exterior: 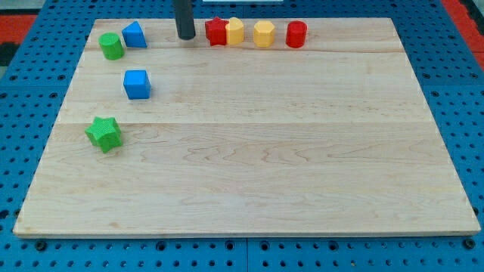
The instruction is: Place the blue triangle right to the green circle
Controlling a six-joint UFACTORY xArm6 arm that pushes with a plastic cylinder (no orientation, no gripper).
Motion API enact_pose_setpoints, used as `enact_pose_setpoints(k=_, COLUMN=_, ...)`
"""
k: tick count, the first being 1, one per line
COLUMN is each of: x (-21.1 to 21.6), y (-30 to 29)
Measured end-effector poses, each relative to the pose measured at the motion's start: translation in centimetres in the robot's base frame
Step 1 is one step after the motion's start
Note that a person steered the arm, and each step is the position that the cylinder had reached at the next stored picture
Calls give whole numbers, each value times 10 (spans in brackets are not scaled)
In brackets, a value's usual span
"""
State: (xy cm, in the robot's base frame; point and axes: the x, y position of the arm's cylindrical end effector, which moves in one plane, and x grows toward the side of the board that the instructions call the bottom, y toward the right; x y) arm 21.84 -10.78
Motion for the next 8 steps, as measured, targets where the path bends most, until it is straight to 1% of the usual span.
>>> enact_pose_setpoints(k=1, x=-25, y=-37)
enact_pose_setpoints(k=2, x=-26, y=-90)
enact_pose_setpoints(k=3, x=-18, y=-148)
enact_pose_setpoints(k=4, x=-6, y=-127)
enact_pose_setpoints(k=5, x=12, y=-69)
enact_pose_setpoints(k=6, x=19, y=-36)
enact_pose_setpoints(k=8, x=20, y=-29)
